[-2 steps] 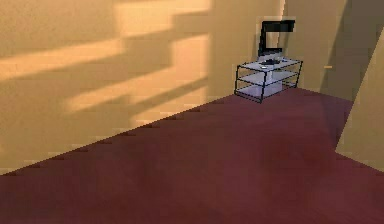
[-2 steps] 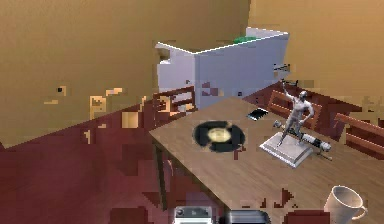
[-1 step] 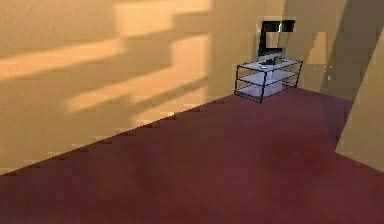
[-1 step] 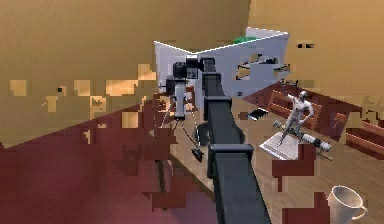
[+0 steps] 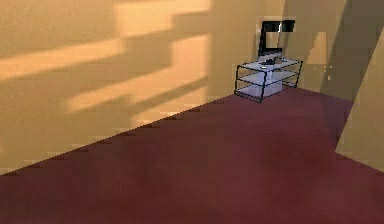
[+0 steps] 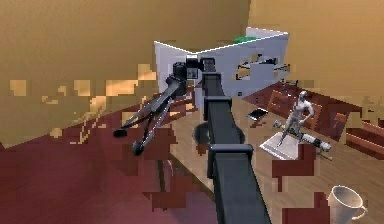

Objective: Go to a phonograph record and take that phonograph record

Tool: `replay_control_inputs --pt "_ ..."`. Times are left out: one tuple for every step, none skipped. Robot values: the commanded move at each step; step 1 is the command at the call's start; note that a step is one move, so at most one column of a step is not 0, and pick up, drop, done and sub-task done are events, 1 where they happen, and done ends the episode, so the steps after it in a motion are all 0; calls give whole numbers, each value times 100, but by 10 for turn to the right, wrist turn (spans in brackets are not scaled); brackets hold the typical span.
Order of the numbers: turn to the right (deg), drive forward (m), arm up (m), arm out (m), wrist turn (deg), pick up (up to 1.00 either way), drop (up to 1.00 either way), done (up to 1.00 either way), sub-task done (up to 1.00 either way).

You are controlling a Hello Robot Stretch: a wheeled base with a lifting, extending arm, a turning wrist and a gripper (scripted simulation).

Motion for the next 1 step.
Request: replay_control_inputs --pt "0 0 0 0 450 0 0 0 0"
